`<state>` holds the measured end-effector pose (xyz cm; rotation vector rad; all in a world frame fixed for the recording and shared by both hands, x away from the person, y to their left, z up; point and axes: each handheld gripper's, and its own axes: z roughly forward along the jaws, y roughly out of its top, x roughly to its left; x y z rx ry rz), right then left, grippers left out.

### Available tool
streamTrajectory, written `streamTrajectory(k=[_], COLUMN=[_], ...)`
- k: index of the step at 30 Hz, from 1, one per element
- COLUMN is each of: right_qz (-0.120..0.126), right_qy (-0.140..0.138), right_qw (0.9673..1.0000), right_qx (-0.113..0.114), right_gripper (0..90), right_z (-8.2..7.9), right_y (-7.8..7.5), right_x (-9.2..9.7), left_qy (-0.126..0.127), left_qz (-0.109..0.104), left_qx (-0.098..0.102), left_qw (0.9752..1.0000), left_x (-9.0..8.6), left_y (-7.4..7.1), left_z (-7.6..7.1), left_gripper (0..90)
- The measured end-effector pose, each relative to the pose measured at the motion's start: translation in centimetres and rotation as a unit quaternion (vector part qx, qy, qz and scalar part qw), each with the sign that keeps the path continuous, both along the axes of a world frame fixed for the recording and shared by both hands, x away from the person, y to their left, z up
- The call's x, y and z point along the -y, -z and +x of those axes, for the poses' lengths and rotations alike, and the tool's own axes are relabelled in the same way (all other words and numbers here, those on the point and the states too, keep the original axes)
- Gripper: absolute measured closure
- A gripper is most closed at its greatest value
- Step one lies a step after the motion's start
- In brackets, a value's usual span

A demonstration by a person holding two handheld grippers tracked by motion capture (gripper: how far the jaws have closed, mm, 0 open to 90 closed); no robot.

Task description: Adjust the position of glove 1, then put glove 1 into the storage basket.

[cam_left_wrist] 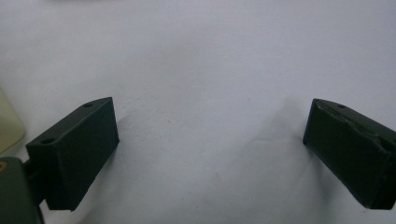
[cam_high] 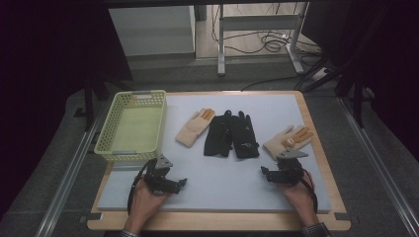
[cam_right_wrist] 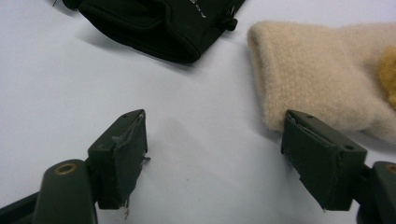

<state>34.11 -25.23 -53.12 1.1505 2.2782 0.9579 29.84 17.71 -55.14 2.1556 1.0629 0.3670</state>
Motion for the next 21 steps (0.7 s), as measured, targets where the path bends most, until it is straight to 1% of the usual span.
streamTrajectory(k=[5, 10, 12, 13, 15, 18, 21], right_qz=[-0.002, -0.004, -0.002, -0.004, -0.004, 0.006, 0.016], right_qy=[0.004, 0.010, 0.016, 0.015, 0.016, 0.015, 0.008], right_qw=[1.0000, 0.9999, 0.9999, 0.9998, 0.9997, 0.9996, 0.9993], right_qx=[-0.002, -0.003, -0.006, -0.007, -0.016, -0.024, -0.032], right_gripper=[19.0, 18.8, 20.7, 23.3, 25.2, 25.2, 25.1], right_z=[0.06, 0.01, -0.10, -0.18, -0.29, -0.39, -0.56], right_y=[0.02, 0.00, -0.05, -0.16, -0.43, -0.53, -0.86], right_x=[-0.01, -0.09, -0.15, -0.15, -0.17, -0.07, -0.35], left_qy=[0.000, 0.000, 0.000, 0.000, 0.000, 0.000, -0.001], left_qz=[0.000, 0.000, -0.001, -0.001, -0.001, -0.001, -0.002], left_qx=[0.000, 0.001, 0.001, 0.001, 0.001, 0.002, 0.002], left_qw=[1.0000, 1.0000, 1.0000, 1.0000, 1.0000, 1.0000, 1.0000], left_x=[-0.01, -0.01, 0.00, 0.00, -0.01, -0.02, 0.00], left_y=[0.01, 0.01, 0.01, 0.01, 0.02, 0.02, 0.03], left_z=[-0.01, -0.03, -0.03, -0.03, -0.03, -0.03, -0.04], left_gripper=[3.3, 3.3, 3.3, 3.3, 3.3, 3.5, 3.5])
